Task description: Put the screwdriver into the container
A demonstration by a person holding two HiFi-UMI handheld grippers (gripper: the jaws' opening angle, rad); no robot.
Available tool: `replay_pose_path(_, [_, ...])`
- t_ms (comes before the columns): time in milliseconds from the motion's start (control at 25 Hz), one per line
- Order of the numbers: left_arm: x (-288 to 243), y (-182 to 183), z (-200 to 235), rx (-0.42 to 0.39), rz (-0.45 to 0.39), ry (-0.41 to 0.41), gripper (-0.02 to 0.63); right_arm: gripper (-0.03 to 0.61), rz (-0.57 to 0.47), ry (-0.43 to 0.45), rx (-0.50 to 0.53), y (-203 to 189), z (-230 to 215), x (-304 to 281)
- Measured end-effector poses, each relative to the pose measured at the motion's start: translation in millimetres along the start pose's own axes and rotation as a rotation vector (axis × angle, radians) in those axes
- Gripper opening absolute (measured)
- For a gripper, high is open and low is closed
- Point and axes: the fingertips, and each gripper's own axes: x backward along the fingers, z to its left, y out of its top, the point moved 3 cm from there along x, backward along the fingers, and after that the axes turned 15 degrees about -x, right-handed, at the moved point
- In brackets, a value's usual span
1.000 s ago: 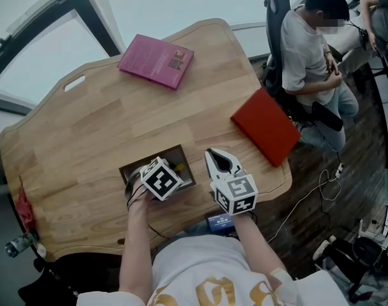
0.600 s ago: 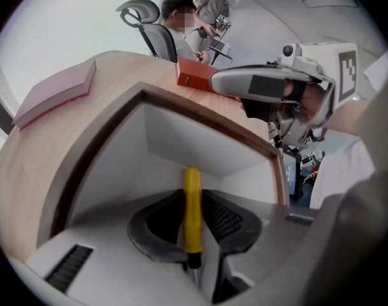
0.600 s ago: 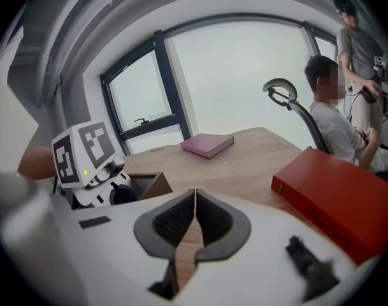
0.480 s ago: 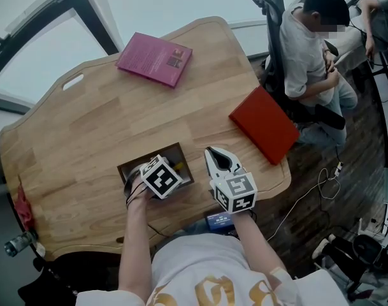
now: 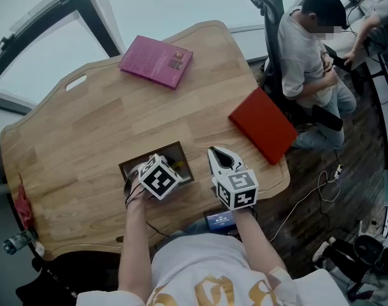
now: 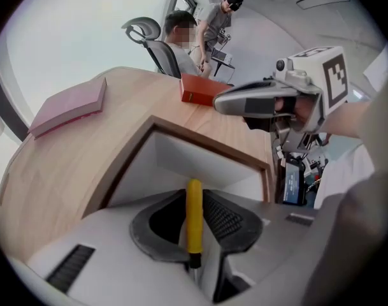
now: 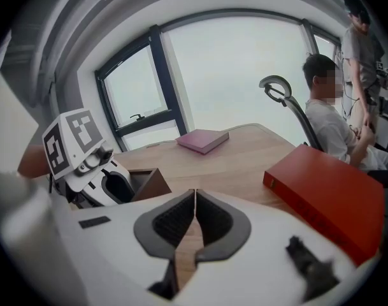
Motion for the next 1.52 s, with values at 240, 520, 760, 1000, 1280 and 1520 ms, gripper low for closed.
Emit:
replay_pose_path(240, [17, 6, -1, 0.008, -0.069, 0.053, 0.080, 0.032, -0.021, -0.013, 0.002, 2, 3, 11])
replay_pose_path(520, [45, 4, 11, 0.102, -0.207, 0.198, 0.041, 0.034, -0.088, -0.001, 0.012, 12, 17, 22])
replay_pose_path(760, [71, 0, 13, 0.165, -0.295, 0.278, 0.020, 0.032, -0.122, 0.010, 0.043, 18, 30, 31])
replay_pose_path(1000, [100, 1, 7, 0.204, -0.416, 0.347, 0.015, 0.034, -0.163, 0.020, 0.082, 27, 49, 43])
replay_pose_path(1280, [135, -4, -8, 0.302, -0.661, 0.357, 0.015, 0.032, -0.195, 0.033, 0.103, 26, 68, 57])
replay_pose_path(1520, [148, -19, -21, 0.309, -0.682, 0.478, 0.014, 0.034, -0.222, 0.055, 0.120, 24, 86, 69])
